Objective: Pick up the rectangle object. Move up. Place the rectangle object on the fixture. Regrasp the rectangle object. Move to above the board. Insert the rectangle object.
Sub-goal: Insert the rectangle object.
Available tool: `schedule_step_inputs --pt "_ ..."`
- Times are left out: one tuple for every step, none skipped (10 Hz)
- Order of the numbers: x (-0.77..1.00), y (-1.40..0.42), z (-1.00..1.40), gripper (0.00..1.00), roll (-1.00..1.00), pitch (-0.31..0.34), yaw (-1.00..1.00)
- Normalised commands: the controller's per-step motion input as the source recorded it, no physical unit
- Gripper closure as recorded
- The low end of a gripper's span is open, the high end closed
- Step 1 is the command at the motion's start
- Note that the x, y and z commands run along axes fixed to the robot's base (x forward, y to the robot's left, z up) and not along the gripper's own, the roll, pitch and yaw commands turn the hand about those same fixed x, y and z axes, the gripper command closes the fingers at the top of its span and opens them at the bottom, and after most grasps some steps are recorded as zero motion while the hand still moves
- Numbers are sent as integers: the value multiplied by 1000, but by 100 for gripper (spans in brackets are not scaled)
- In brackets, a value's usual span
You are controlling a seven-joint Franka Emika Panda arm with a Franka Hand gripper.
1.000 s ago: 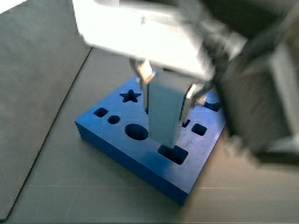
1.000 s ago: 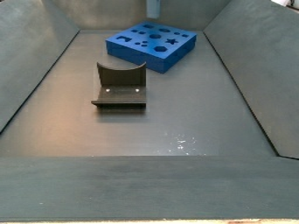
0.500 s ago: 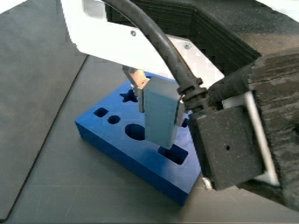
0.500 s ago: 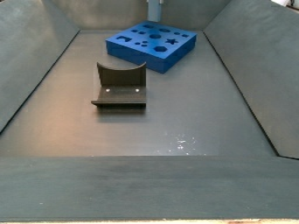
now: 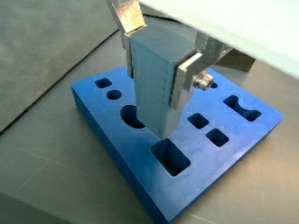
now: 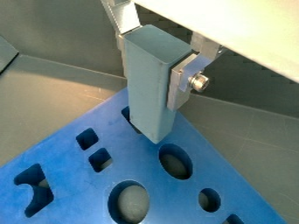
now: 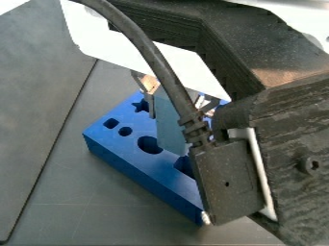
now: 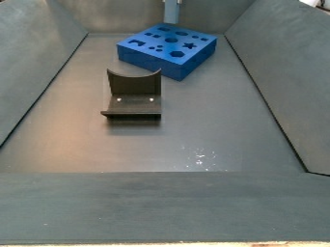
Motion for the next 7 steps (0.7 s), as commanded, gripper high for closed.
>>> schedule_step_inputs --pt "343 151 0 100 -500 649 0" --pt "460 243 0 100 -649 863 0" --pt "0 0 0 100 0 0 -11" --pt "237 -714 -43 100 571 9 -163" --pt "0 -783 -177 100 777 0 -137" --pt "23 -200 0 100 257 69 11" --pt "0 -17 0 100 0 0 0"
